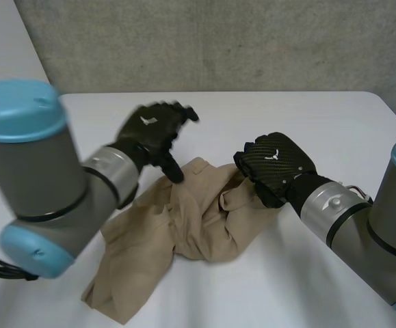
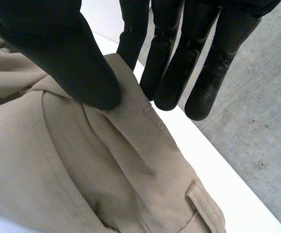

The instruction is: Fold the shorts.

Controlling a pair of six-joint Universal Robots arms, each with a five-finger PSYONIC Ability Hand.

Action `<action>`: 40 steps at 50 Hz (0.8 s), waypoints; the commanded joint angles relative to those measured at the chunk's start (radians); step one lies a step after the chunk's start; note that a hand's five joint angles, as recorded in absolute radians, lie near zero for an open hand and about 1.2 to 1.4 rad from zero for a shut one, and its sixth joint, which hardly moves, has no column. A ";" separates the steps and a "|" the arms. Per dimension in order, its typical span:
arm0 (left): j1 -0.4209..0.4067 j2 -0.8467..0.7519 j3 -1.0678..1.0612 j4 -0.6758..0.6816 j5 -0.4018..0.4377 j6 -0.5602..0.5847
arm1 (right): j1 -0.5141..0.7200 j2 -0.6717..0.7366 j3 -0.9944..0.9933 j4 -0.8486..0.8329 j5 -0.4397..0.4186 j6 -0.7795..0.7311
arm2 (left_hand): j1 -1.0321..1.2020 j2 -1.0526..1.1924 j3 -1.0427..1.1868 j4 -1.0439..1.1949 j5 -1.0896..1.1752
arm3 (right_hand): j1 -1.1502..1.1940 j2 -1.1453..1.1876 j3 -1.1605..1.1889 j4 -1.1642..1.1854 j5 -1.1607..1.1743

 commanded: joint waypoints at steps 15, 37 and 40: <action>-0.052 -0.325 0.256 -0.111 0.096 -0.002 | -0.015 -0.006 0.000 0.003 0.013 0.002 | 0.648 0.660 0.655 0.662 0.670 | 0.451 0.200 0.214 0.209 0.229; 0.098 -0.136 0.494 0.352 -0.154 0.000 | -0.005 0.144 -0.558 -0.391 0.327 0.008 | 1.077 1.090 1.085 1.091 1.100 | 0.451 0.200 0.214 0.209 0.229; 0.098 -0.082 0.417 0.400 -0.164 -0.002 | -0.005 0.103 -0.550 -0.488 0.347 0.007 | 1.077 1.090 1.085 1.091 1.100 | 0.451 0.200 0.214 0.209 0.229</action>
